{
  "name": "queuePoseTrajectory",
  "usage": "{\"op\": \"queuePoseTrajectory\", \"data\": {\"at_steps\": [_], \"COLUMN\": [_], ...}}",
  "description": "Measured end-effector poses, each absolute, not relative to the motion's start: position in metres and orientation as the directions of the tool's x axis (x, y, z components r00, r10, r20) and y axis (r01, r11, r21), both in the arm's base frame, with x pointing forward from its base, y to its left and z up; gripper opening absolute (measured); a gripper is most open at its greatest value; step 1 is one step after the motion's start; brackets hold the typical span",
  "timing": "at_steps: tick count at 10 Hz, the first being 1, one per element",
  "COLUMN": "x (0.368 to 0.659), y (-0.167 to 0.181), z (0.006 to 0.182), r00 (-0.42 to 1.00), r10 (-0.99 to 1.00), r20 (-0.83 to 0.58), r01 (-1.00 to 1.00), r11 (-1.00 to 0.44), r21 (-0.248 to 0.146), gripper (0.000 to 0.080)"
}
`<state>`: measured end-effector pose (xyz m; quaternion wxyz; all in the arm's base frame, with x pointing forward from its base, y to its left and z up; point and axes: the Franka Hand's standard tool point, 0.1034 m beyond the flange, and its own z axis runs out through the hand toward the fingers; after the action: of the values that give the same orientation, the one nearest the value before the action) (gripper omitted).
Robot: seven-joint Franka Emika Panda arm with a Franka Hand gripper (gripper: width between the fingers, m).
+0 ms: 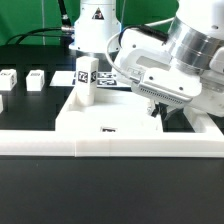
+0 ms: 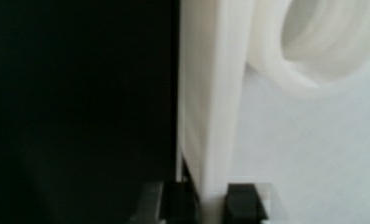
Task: Assemble square table
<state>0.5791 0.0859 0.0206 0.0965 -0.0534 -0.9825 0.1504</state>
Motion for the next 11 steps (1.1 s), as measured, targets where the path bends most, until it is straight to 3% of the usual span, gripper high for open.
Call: {"op": "queuePoseTrajectory", "data": {"at_steps": [5,8,11], "x": [0.581,0.577,0.580], "y": [0.103,0.112,0.122], "z": [0.020,0.020,0.019], "r00": [-0.969,-0.959,-0.959], "r10": [0.176,0.204,0.223], "r20": [0.174,0.194,0.177], "r01": [0.121,0.136,0.161], "r11": [0.950,0.940,0.937], "r21": [-0.288,-0.314,-0.309], "gripper": [0.0060,0.0060,0.0060]}}
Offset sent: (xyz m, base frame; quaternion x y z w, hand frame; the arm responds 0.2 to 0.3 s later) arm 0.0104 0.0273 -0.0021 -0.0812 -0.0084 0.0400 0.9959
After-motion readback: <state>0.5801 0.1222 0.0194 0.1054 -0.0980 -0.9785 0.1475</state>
